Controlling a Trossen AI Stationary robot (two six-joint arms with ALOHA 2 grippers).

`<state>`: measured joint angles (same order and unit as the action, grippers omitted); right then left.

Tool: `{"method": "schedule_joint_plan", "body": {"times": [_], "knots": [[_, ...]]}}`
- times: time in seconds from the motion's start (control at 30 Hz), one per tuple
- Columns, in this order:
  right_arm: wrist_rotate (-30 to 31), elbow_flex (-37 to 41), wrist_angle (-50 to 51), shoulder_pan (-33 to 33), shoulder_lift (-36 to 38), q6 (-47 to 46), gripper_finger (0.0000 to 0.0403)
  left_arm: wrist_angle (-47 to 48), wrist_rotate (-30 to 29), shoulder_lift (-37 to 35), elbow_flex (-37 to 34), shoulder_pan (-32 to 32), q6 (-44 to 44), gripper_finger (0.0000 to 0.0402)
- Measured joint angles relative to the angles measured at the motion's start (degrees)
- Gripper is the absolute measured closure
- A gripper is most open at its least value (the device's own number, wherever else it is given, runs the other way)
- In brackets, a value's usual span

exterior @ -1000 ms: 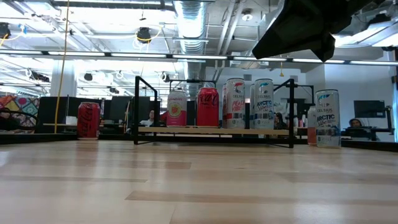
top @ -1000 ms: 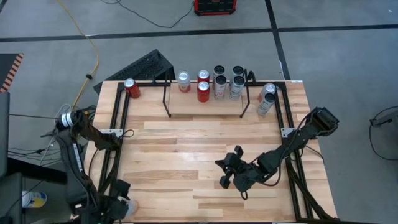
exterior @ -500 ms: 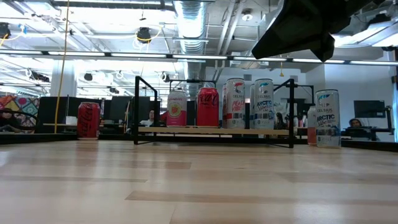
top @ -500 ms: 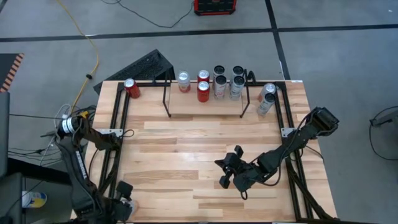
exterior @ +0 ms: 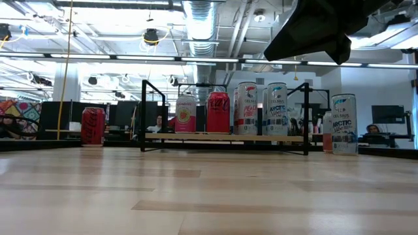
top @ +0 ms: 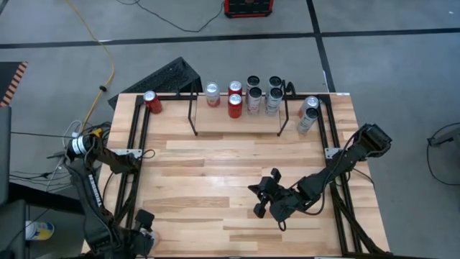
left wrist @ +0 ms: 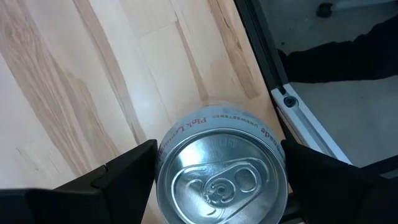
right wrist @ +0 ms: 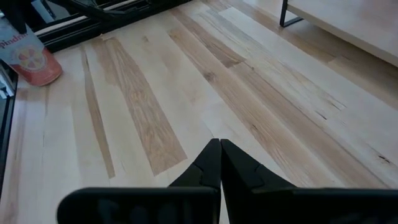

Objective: Place canned beverage on shelf
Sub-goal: Put the bottom orange white soda can on the shelf aligned with the pink white soda can

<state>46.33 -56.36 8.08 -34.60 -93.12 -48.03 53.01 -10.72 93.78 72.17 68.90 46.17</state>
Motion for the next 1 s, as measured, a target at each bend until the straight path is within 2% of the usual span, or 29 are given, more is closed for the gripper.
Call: {"method": "schedule_joint_plan", "body": {"times": [0.4,0.63,0.83,1.0], "knots": [[0.0,0.0,0.0,-1.3,0.0,0.0,0.0376,-4.0,3.1,0.2,-5.7,-2.1,1.0,0.0085],[0.1,0.0,0.0,-2.4,0.0,0.0,0.0376,-3.4,8.3,0.0,-5.6,-4.3,0.3,0.0123],[0.1,0.0,0.0,-2.6,0.0,0.0,0.0376,0.0,10.4,-0.4,-3.8,-7.7,-6.3,0.0123],[0.1,0.0,0.2,-2.6,0.0,1.0,0.0376,7.9,4.8,-1.6,2.9,-14.3,-17.4,0.0123]]}}
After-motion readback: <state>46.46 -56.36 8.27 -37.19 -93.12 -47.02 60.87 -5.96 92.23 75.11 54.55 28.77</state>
